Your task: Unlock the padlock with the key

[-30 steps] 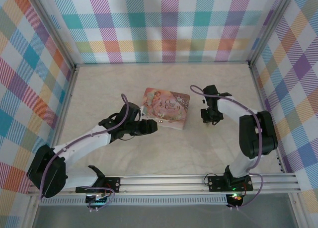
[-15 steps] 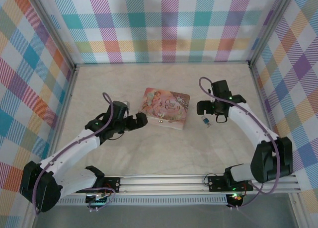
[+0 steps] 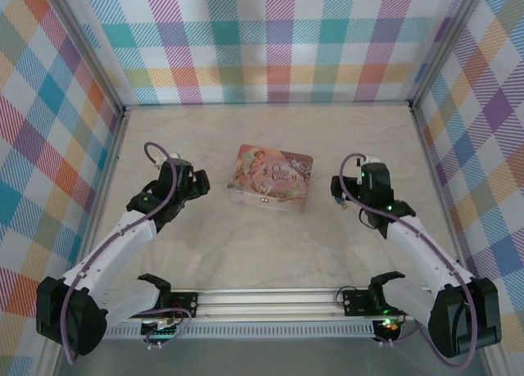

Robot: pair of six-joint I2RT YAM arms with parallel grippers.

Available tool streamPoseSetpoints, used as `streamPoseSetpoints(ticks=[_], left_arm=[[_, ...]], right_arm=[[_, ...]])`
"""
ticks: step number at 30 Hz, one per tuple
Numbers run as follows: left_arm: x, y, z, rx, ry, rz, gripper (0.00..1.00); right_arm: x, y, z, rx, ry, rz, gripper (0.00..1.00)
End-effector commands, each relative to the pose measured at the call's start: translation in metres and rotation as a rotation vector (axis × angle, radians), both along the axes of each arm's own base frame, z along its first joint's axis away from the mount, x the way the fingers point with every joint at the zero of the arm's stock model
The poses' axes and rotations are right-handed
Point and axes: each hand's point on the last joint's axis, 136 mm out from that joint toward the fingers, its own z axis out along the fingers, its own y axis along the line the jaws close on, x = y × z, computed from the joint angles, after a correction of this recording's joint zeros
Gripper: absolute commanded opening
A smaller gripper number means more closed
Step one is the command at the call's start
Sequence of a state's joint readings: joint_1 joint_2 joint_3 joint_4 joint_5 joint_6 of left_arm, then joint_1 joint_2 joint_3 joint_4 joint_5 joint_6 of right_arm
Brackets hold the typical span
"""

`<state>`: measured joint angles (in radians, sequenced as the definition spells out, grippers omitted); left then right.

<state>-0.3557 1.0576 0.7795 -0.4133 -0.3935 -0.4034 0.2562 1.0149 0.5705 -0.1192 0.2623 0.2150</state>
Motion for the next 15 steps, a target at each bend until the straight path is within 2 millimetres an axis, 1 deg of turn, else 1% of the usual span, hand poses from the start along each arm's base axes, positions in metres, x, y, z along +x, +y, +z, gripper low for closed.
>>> streamPoseSetpoints(ticks=[1,3,5,7,9,10,11,12,13,15], left_arm=[[0.01,0.044,0.007,0.184,-0.115,0.118,1.0],[0.018,0.051,0.0,0.215,-0.161,0.103,1.0],[0.025,0.058,-0.01,0.264,-0.207,0.088,1.0],[0.035,0.066,-0.024,0.235,-0.237,0.103,1.0],[0.043,0.074,-0.039,0.217,-0.242,0.119,1.0],[0.048,0.077,-0.046,0.207,-0.244,0.135,1.0],[0.052,0.076,-0.05,0.2,-0.249,0.133,1.0],[0.058,0.074,-0.054,0.195,-0.261,0.123,1.0],[0.062,0.069,-0.059,0.195,-0.259,0.092,1.0],[0.07,0.068,-0.062,0.216,-0.246,0.075,1.0]], right_arm=[[0.018,-0.022,0.024,-0.084,-0.271,-0.085,1.0],[0.02,-0.033,0.022,-0.13,-0.306,-0.127,1.0],[0.024,-0.043,0.009,-0.168,-0.266,-0.166,1.0],[0.03,-0.048,-0.002,-0.18,-0.264,-0.183,1.0],[0.036,-0.05,-0.01,-0.175,-0.306,-0.192,1.0],[0.04,-0.05,-0.01,-0.175,-0.332,-0.191,1.0],[0.042,-0.05,-0.013,-0.184,-0.338,-0.186,1.0],[0.046,-0.05,-0.011,-0.191,-0.354,-0.184,1.0],[0.05,-0.046,-0.011,-0.19,-0.366,-0.147,1.0],[0.054,-0.044,-0.011,-0.19,-0.393,-0.118,1.0]])
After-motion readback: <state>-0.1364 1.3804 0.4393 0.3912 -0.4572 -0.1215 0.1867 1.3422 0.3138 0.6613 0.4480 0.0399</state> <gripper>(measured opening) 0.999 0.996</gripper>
